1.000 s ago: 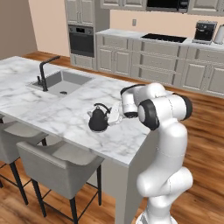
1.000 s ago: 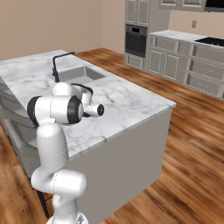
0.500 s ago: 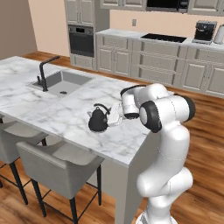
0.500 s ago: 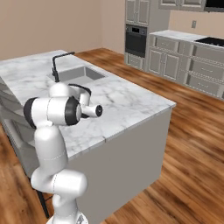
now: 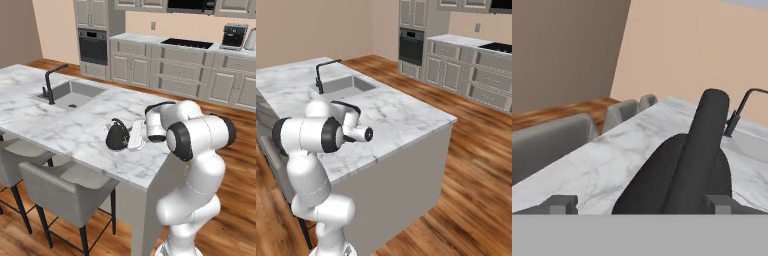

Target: The kettle is done boiling. Turn off the stove, then wait for 300 timesteps before moving the kettle to the dining table.

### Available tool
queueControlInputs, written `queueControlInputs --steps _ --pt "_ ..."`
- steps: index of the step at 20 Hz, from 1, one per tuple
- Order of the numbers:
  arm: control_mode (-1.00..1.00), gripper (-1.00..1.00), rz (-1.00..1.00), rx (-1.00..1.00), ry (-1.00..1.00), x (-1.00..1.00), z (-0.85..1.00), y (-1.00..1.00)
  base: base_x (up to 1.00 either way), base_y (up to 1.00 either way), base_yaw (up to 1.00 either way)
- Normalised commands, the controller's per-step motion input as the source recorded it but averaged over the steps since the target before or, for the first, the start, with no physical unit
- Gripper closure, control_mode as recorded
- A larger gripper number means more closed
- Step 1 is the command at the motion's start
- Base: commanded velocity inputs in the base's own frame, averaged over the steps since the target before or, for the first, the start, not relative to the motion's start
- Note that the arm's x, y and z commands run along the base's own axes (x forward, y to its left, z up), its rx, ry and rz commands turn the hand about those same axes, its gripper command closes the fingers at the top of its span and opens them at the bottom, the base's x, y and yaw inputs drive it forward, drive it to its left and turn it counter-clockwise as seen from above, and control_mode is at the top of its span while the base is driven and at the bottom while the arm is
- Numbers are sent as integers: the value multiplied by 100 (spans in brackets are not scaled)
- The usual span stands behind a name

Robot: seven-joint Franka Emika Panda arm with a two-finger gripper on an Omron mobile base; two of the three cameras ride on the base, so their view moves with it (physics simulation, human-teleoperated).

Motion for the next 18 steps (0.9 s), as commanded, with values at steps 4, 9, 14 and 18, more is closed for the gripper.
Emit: queueControlInputs --steps 4,9,14,18 --pt "-100 -100 0 0 -6 -41 7 -40 0 0 0" --pt "-100 -100 0 0 -5 -21 9 -46 0 0 0" --pt "-100 -100 0 0 -2 0 8 -44 0 0 0" --pt "-100 -100 0 0 -9 -46 18 -30 0 0 0"
